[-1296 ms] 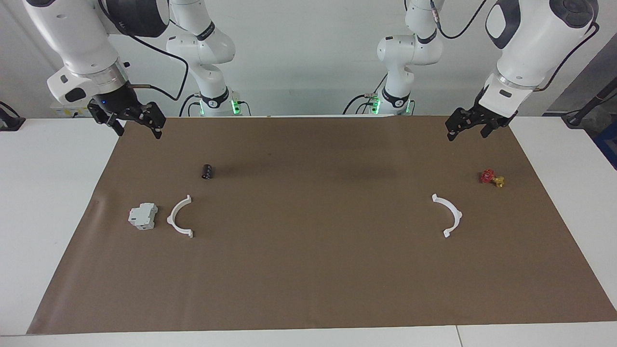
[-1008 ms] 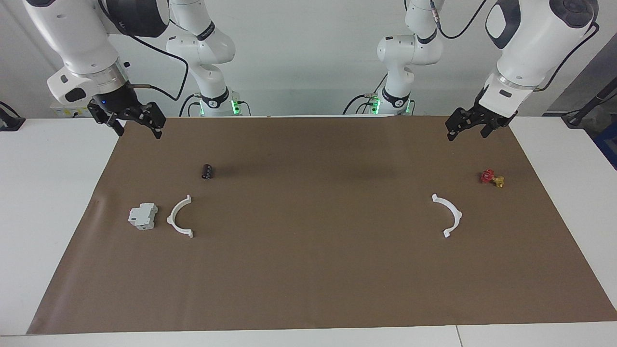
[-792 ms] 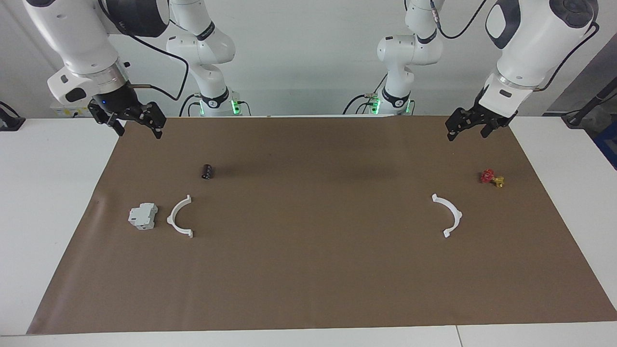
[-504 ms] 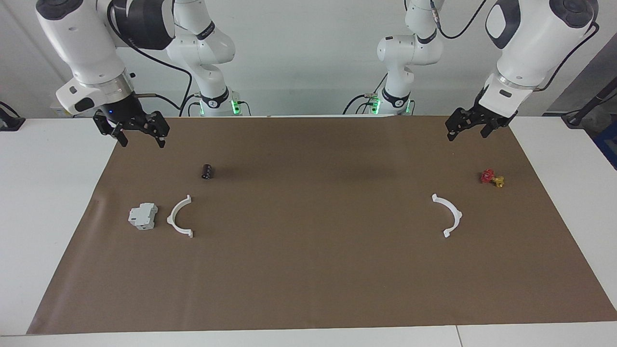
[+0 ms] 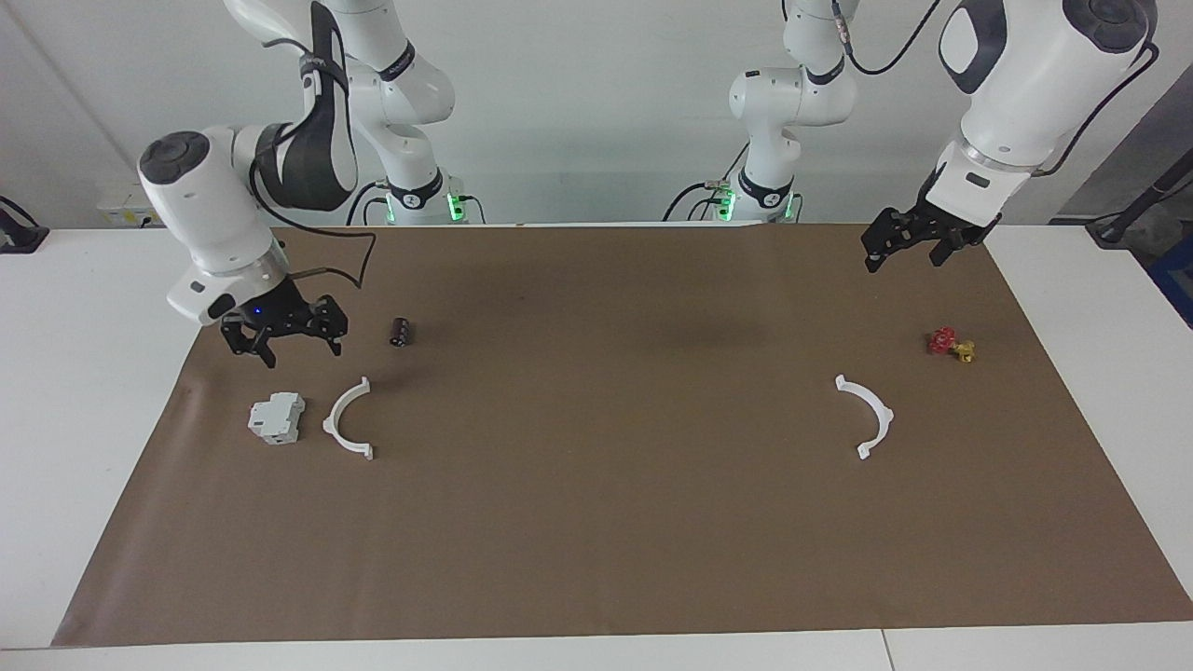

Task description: Assemble drain pipe with both arms

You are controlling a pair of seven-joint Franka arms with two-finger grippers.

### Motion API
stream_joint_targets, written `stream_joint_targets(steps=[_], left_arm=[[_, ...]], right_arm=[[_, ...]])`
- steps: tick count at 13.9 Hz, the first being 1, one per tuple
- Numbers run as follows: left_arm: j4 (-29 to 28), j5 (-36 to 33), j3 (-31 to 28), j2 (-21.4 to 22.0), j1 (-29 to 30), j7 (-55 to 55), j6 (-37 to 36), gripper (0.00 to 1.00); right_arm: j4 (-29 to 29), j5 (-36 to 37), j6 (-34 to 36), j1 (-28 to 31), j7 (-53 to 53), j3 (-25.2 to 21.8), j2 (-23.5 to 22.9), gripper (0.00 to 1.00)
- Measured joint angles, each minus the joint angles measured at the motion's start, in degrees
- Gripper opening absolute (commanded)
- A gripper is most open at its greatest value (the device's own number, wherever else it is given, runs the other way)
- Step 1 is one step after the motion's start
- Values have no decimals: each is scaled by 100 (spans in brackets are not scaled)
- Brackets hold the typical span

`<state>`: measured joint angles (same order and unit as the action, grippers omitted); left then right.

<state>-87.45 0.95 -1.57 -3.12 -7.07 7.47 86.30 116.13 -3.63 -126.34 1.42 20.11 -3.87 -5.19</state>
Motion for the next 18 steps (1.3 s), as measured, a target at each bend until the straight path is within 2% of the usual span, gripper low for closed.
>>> stream_joint_targets(steps=[4, 7, 10, 11, 12, 13, 14, 18], left_arm=[[0, 0, 0, 1, 0, 0, 1, 100], [0, 0, 0, 2, 0, 0, 2, 100], [0, 0, 0, 2, 0, 0, 2, 100], [0, 0, 0, 2, 0, 0, 2, 100], [0, 0, 0, 2, 0, 0, 2, 100], [0, 0, 0, 2, 0, 0, 3, 100], [0, 0, 0, 2, 0, 0, 3, 100], [0, 0, 0, 2, 0, 0, 3, 100]], right_arm=[[72, -92, -968, 32, 840, 0, -840, 95], [219, -94, -1380, 41, 1166, 0, -1060, 91], [334, -94, -1546, 41, 1309, 0, -1139, 78], [345, -94, -1556, 41, 1311, 0, -1156, 73], [349, -94, -1564, 41, 1317, 0, -1165, 61], [352, -94, -1587, 42, 1333, 0, -1173, 34], [358, -94, -1625, 46, 1355, 0, -1182, 0], [372, -98, -1660, 52, 1379, -1, -1207, 0]])
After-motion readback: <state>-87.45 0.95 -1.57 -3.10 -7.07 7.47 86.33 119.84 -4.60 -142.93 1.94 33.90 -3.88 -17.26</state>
